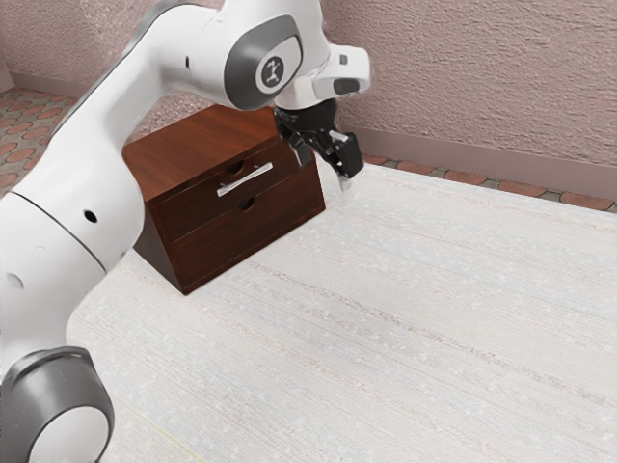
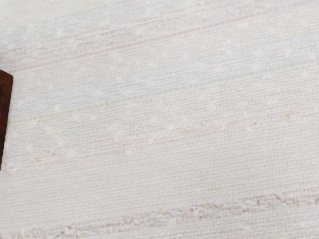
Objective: Pull the drawer handle with one arm to open the drawer
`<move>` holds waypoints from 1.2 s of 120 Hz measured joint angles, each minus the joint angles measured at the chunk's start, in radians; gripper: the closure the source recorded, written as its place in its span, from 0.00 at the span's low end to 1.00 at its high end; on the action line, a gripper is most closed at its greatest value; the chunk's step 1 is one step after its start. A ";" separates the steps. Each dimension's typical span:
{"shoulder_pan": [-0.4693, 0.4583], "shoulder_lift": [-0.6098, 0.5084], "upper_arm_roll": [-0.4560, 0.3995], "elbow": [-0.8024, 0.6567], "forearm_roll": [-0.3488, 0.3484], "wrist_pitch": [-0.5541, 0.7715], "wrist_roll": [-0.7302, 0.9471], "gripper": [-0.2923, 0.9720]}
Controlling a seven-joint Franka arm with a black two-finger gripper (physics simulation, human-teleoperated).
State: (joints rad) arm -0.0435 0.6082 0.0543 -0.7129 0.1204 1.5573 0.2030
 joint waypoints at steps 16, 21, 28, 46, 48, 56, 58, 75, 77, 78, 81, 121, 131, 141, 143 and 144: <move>0.000 0.012 0.050 -0.002 0.028 0.117 0.087 0.24; 0.001 0.024 0.072 -0.002 0.034 0.146 0.110 0.24; 0.012 0.037 0.090 -0.002 0.039 0.181 0.140 0.24; 0.021 0.043 0.118 -0.004 0.067 0.210 0.203 0.24; 0.021 0.042 0.122 -0.004 0.073 0.207 0.208 0.24; 0.021 0.042 0.149 -0.004 0.090 0.191 0.226 0.25; 0.021 0.042 0.153 -0.004 0.094 0.186 0.230 0.25; 0.021 0.041 0.189 -0.008 0.108 0.142 0.246 0.25; 0.021 0.042 0.191 -0.009 0.109 0.138 0.247 0.25; 0.021 0.042 0.192 -0.010 0.109 0.136 0.248 0.25; 0.021 0.042 0.193 -0.012 0.110 0.131 0.249 0.25; 0.023 0.076 0.194 -0.018 0.110 0.127 0.262 0.26; 0.030 0.082 0.196 -0.019 0.110 0.133 0.258 0.26; 0.039 0.083 0.197 -0.025 0.111 0.135 0.247 0.26; 0.041 0.083 0.197 -0.025 0.111 0.136 0.245 0.25; 0.041 0.083 0.197 -0.026 0.111 0.136 0.243 0.25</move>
State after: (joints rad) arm -0.0026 0.6910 0.2512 -0.7385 0.2311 1.6935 0.4464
